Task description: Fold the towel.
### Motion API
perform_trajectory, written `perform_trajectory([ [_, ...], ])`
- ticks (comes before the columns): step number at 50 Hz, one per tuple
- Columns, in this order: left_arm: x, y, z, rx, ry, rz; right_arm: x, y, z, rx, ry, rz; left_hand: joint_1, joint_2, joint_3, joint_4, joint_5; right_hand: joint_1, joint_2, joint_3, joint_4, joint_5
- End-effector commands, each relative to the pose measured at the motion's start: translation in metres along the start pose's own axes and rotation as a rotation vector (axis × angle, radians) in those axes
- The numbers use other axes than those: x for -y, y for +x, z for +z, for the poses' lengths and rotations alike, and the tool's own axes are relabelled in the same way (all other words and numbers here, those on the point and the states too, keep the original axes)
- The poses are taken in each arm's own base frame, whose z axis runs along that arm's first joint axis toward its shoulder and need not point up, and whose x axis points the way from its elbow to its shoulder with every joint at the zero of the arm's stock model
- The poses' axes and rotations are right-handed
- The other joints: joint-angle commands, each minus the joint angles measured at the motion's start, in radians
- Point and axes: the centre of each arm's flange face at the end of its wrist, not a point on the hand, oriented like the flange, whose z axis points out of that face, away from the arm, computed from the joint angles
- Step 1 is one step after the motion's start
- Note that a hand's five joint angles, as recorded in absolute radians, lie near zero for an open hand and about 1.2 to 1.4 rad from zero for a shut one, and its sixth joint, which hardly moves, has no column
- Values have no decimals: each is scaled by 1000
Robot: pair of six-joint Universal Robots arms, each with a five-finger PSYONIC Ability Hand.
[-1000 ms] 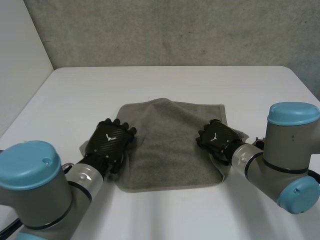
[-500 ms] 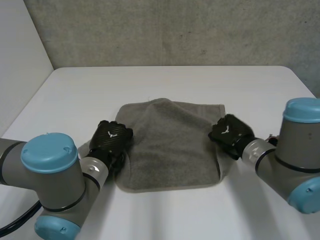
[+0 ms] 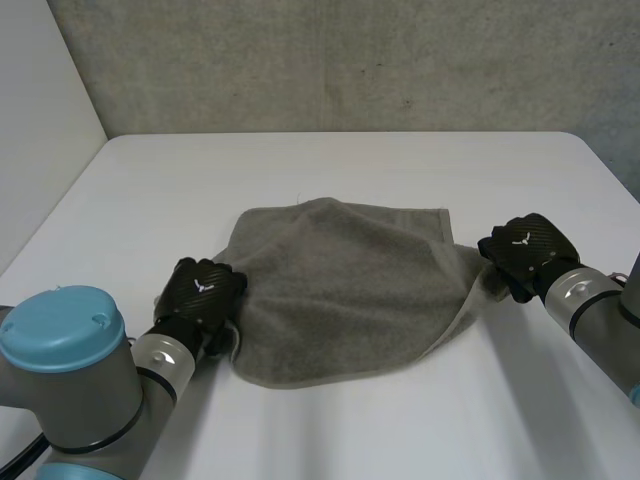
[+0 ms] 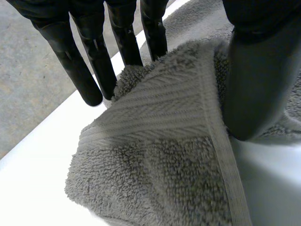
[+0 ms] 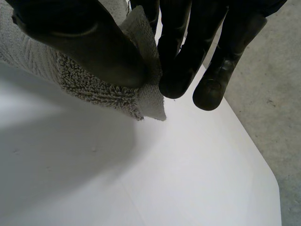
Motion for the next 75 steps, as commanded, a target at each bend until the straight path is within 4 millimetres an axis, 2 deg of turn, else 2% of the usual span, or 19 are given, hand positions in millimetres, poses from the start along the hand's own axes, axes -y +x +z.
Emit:
perform_trajectory([
  [1,-1,-5,9,33,30,-5,0,0,-3,-4,-4,-3,58,59,58,57,-114,67,96,60,54,59],
  [6,4,-7,8,45,55,10,11,9,-9,-40,30,0,293,294,294,293,121,67,96,60,54,59],
  [10,31,-22,-1,93,140,24,33,32,-22,-112,104,53,451,452,452,451,279,67,96,60,54,59],
  [19,100,-78,-37,256,388,8,92,97,-72,-275,308,229,440,441,441,440,268,67,96,60,54,59],
  [27,150,-104,-67,260,597,47,119,125,-105,-217,348,291,405,406,405,404,233,67,96,60,54,59],
  [30,153,-104,-69,197,602,18,126,131,-112,-199,347,297,402,403,403,402,230,67,96,60,54,59],
  [36,147,-101,-59,73,556,-81,119,129,-102,-149,291,316,402,403,403,401,230,67,96,60,54,59],
  [41,107,-88,-9,-76,328,-203,91,107,-54,-26,148,290,396,397,397,396,224,67,96,60,54,59],
  [46,90,-82,24,-138,174,-236,84,84,-19,39,66,196,370,371,370,369,198,67,96,60,54,59],
  [50,95,-86,48,-141,132,-231,86,78,3,18,47,136,370,371,370,369,198,67,96,60,54,59],
  [52,122,-103,62,-84,173,-212,111,87,14,-64,121,94,370,371,370,369,198,67,96,60,54,59],
  [53,123,-103,62,-83,174,-212,111,87,14,-64,121,94,370,371,370,369,198,67,96,60,54,59],
  [55,168,-119,61,-22,304,-190,149,109,15,-200,304,70,373,373,373,372,200,67,96,60,54,59],
  [56,168,-119,61,-22,305,-190,149,109,15,-201,305,70,373,373,373,372,200,67,96,60,54,59],
  [58,205,-133,55,30,441,-170,179,130,7,-346,517,82,364,365,364,363,192,67,96,60,54,59],
  [59,205,-133,55,30,442,-170,180,130,7,-346,518,82,364,365,364,363,192,67,96,60,54,59],
  [63,239,-147,32,72,577,-177,205,150,-38,-448,671,132,364,365,364,363,192,67,96,60,54,59],
  [67,237,-147,26,61,571,-224,192,135,-31,-394,613,150,364,365,364,363,192,67,96,60,54,59],
  [75,173,-119,42,-13,372,-263,140,91,-23,-210,335,160,358,359,358,357,186,67,96,60,54,59],
])
